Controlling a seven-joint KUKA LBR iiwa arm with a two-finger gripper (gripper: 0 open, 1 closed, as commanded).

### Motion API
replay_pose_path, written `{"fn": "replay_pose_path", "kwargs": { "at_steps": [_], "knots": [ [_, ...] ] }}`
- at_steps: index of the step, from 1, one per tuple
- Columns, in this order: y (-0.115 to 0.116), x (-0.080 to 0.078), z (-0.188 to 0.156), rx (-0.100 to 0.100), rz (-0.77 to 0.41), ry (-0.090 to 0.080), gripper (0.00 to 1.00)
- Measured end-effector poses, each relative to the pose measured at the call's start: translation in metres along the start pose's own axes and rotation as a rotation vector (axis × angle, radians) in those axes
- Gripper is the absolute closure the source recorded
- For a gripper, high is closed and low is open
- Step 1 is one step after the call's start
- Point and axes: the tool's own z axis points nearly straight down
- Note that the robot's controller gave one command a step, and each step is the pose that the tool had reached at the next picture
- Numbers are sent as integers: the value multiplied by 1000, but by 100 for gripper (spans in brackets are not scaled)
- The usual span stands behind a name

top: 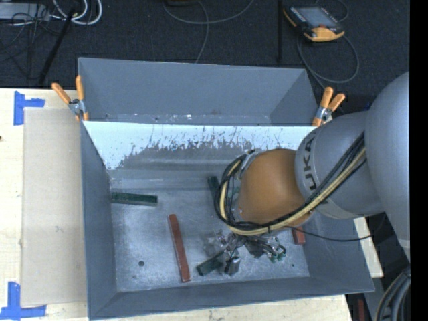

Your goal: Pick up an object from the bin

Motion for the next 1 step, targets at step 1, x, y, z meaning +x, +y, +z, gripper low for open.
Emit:
{"fn": "replay_pose_path", "kwargs": {
  "at_steps": [1],
  "knots": [
    [1, 21, -2, 4, -238, -11, 100]
  ]
}}
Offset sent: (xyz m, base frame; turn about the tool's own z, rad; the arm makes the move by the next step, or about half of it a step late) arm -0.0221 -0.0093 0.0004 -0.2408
